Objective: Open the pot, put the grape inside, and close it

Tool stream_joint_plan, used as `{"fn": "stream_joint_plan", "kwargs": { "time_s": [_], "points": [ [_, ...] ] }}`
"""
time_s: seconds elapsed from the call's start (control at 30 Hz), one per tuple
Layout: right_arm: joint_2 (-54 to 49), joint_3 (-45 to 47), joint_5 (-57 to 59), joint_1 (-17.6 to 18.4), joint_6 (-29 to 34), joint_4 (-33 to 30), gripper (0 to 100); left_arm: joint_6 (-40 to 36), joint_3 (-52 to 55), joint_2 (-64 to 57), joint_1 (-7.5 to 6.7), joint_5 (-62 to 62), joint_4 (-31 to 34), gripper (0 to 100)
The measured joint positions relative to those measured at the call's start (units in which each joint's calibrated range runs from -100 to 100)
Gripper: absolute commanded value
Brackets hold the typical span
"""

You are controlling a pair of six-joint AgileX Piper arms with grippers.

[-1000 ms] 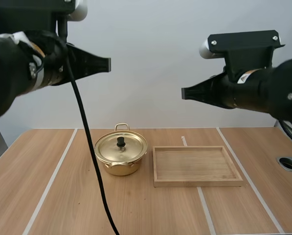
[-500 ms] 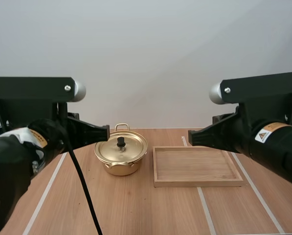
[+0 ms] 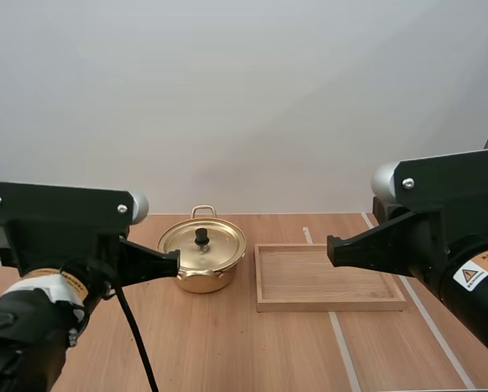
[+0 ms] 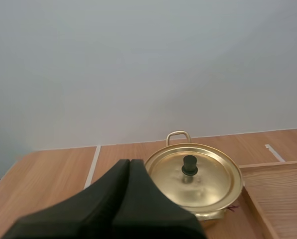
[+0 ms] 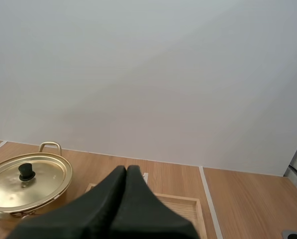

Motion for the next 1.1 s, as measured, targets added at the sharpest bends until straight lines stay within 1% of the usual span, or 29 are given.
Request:
{"fn": "stream_joint_plan", "kwargs": {
  "time_s": [0.2, 0.33, 0.53, 0.73, 0.8, 0.93, 1.1],
  "points": [
    [0.00, 0.00, -0.16, 0.00, 0.00, 0.00, 0, 0.00, 12.47, -1.54, 0.00, -15.17, 2.02, 0],
    [0.00, 0.58, -1.05, 0.00, 0.00, 0.00, 0, -2.21, 16.82, -1.54, 0.00, -19.61, 2.30, 0],
    [-0.10, 5.08, -3.75, 0.00, 0.00, 0.00, 0, -2.98, 19.50, -1.54, 0.00, -19.74, 2.41, 0],
    [-0.10, 7.93, -11.54, 0.00, 0.00, 0.00, 0, -3.07, 19.50, -1.54, 0.00, -21.05, 2.41, 0],
    [-0.10, 8.07, -13.89, 0.00, 0.00, 0.00, 0, -3.07, 19.50, -1.54, 0.30, -21.09, 2.41, 0],
    [-0.10, 8.07, -18.50, 0.00, 0.00, 0.00, 0, -3.07, 19.50, -3.03, 1.59, -21.09, 2.52, 0],
    [-0.10, 8.07, -19.78, 0.00, -3.08, 0.00, 0, -3.07, 19.50, -6.70, 1.98, -21.09, 2.52, 0]
  ]
}}
